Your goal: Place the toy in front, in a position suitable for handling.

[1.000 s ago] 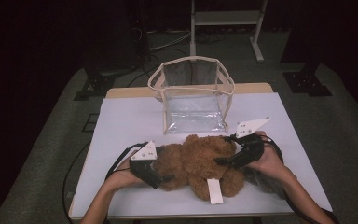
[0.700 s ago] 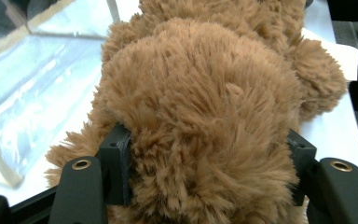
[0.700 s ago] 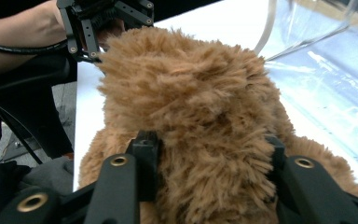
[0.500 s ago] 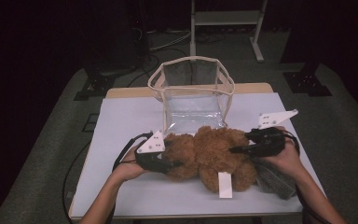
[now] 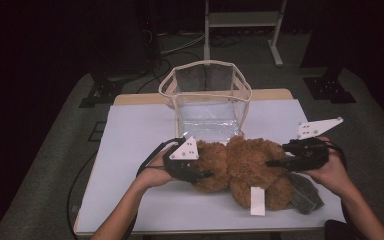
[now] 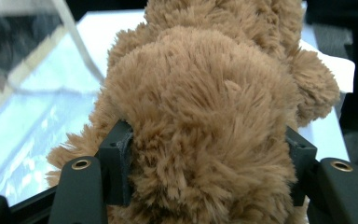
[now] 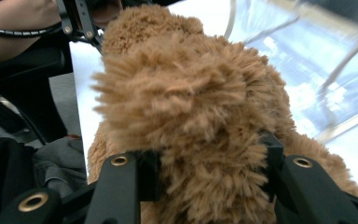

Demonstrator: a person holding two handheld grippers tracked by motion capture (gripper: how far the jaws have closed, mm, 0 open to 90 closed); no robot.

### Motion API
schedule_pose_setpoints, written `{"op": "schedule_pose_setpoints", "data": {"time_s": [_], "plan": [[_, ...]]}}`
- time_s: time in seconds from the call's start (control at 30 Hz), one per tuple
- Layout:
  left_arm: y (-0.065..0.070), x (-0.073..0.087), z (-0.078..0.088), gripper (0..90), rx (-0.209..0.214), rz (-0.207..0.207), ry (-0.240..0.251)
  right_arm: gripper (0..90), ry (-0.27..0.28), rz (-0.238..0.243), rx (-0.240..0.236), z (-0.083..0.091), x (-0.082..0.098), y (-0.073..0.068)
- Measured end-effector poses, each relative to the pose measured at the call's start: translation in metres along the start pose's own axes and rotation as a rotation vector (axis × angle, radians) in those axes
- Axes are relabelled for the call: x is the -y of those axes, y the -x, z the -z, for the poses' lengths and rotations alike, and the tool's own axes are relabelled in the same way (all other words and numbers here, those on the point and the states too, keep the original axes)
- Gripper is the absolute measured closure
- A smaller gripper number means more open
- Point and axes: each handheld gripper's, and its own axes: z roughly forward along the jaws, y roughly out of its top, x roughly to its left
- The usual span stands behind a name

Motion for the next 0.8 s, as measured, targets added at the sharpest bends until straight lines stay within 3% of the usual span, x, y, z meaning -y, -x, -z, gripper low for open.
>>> {"op": "schedule_pose_setpoints", "data": {"time_s": [0.13, 0.27, 0.37, 0.43, 0.57, 0.8], "plan": [[0.000, 0.018, 0.013, 36.6, -0.020, 0.032, -0.047, 54.9, -0.008, -0.036, -0.060, -0.035, 0.010, 0.007], [0.002, 0.035, 0.029, 36.2, -0.041, 0.042, -0.111, 54.2, -0.040, -0.038, -0.099, -0.070, 0.011, 0.007], [0.005, 0.044, 0.037, 35.7, -0.053, 0.049, -0.112, 53.9, -0.057, -0.038, -0.125, -0.090, 0.015, 0.004], [0.008, 0.047, 0.041, 35.6, -0.057, 0.048, -0.107, 53.7, -0.040, -0.044, -0.142, -0.095, 0.018, 0.003], [0.012, 0.048, 0.040, 33.4, -0.063, 0.037, -0.099, 51.3, -0.041, -0.032, -0.132, -0.094, 0.020, -0.001], [0.011, 0.052, 0.040, 23.3, -0.068, 0.040, -0.070, 40.4, -0.011, -0.031, -0.134, -0.090, 0.024, 0.002]]}}
